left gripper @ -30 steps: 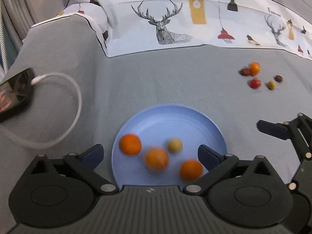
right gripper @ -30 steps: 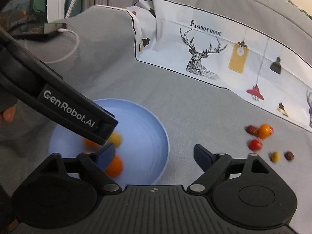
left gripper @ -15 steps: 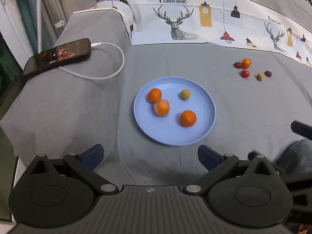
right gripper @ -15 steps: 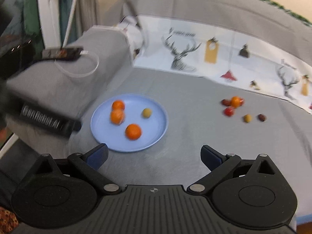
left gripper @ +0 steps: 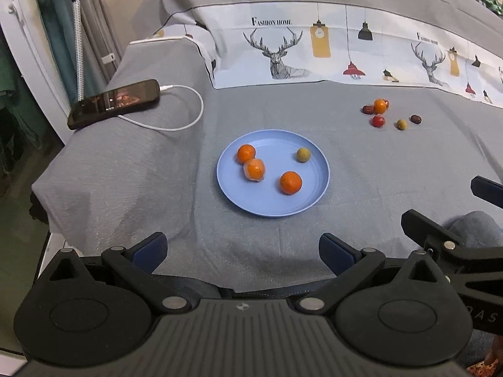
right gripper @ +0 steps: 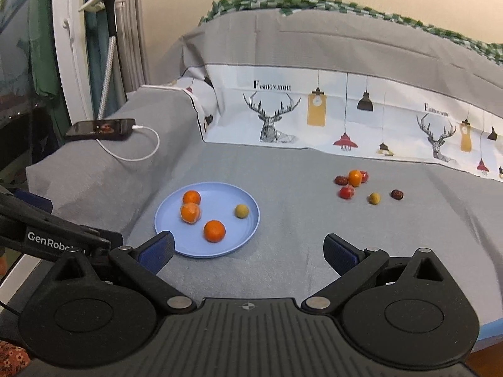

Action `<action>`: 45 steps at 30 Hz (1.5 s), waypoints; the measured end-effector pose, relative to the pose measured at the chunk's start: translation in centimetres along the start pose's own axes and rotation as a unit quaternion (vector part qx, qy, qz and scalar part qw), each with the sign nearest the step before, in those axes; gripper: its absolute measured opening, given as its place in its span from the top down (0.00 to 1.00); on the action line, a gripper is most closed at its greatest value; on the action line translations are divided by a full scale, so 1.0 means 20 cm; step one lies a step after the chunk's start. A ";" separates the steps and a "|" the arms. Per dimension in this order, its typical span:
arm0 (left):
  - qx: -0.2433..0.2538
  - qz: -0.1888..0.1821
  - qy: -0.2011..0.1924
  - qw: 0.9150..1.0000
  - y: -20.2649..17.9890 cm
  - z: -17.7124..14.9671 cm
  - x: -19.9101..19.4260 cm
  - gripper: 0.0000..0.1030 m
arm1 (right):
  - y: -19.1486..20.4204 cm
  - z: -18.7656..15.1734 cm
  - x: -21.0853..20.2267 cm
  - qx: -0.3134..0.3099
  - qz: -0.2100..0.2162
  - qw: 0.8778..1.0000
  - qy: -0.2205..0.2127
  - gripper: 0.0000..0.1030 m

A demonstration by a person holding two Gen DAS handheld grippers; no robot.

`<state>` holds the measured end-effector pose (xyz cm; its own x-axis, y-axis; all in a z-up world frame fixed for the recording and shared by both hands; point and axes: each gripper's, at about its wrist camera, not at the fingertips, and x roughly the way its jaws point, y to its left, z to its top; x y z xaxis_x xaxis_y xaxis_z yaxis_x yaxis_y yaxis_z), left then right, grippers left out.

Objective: Organize fruits

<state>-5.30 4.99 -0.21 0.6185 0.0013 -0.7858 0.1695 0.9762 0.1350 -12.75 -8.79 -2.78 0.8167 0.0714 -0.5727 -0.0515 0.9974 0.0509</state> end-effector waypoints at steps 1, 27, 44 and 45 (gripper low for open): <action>0.000 0.001 -0.002 1.000 0.00 -0.01 -0.01 0.00 | 0.00 0.00 -0.02 -0.001 0.000 1.000 -0.004 0.02; 0.004 0.012 0.005 1.000 0.01 -0.01 0.00 0.00 | 0.02 0.00 -0.02 -0.010 0.003 1.000 0.004 0.02; 0.014 0.012 0.037 0.999 -0.01 0.01 0.13 0.00 | -0.01 -0.02 0.10 0.007 0.009 0.999 0.042 0.02; 0.015 0.012 0.039 0.999 -0.01 0.01 0.14 0.00 | -0.01 -0.02 0.10 0.008 0.010 0.999 0.044 0.02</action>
<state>-3.44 4.78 -2.37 0.5620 0.0433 -0.8260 0.1783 0.9688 0.1721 -11.32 -8.88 -4.38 0.7621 0.0918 -0.6410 -0.0571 0.9956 0.0747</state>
